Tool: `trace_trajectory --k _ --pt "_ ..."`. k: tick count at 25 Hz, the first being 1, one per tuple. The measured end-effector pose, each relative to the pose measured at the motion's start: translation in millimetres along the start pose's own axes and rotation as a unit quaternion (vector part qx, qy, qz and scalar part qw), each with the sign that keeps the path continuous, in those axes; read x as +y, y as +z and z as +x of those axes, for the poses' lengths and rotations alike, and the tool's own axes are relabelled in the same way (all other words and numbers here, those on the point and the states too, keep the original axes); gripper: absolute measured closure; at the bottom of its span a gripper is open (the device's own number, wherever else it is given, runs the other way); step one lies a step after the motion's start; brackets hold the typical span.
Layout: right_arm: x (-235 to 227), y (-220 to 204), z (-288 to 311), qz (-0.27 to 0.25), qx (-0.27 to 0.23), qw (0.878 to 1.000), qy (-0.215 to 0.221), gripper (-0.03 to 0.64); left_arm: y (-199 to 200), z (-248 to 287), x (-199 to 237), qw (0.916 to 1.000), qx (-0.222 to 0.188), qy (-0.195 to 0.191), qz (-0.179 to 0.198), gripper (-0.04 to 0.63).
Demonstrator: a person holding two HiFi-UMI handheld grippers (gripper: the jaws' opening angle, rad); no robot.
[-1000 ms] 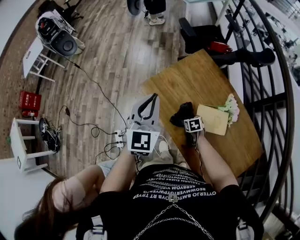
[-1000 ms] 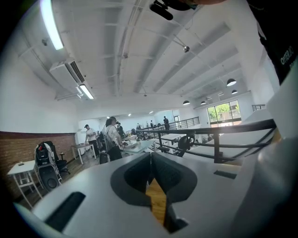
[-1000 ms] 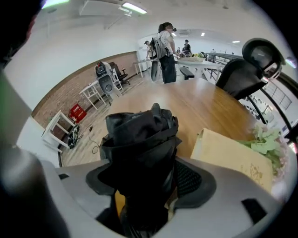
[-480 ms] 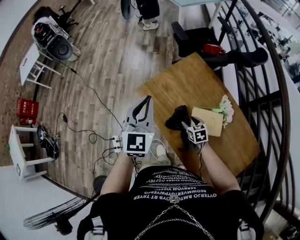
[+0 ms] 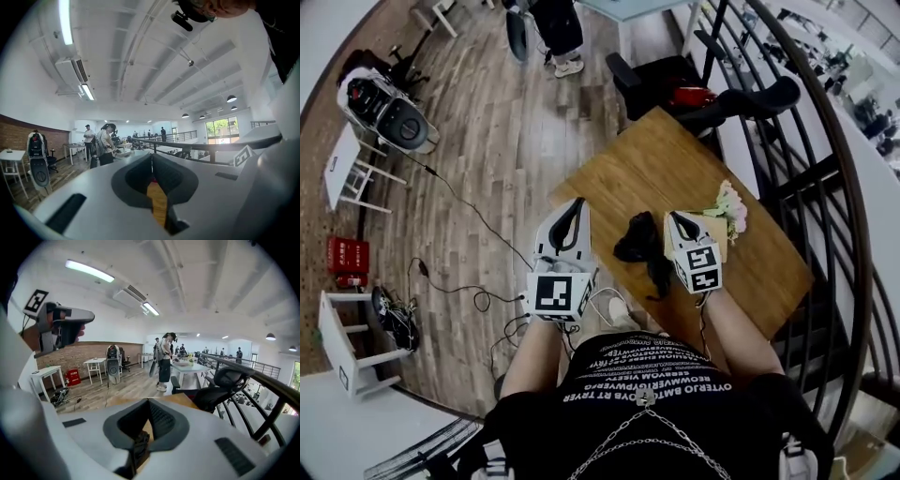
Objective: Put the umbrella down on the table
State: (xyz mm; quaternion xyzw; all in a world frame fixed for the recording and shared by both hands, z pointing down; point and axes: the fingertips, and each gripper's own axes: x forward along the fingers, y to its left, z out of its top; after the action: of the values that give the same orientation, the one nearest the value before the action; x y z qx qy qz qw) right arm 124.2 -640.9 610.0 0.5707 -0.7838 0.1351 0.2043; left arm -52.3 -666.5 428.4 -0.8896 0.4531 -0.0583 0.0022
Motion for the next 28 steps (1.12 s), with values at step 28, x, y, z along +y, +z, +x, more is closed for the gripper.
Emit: trace_trajectory --k 28 --pt "-41.0 101.7 -233.3 -0.019 -0.148 0.985 -0.088 0.601 55.0 -34.0 -139.5 0.9947 -0.045 -0.083 0.041 0.566"
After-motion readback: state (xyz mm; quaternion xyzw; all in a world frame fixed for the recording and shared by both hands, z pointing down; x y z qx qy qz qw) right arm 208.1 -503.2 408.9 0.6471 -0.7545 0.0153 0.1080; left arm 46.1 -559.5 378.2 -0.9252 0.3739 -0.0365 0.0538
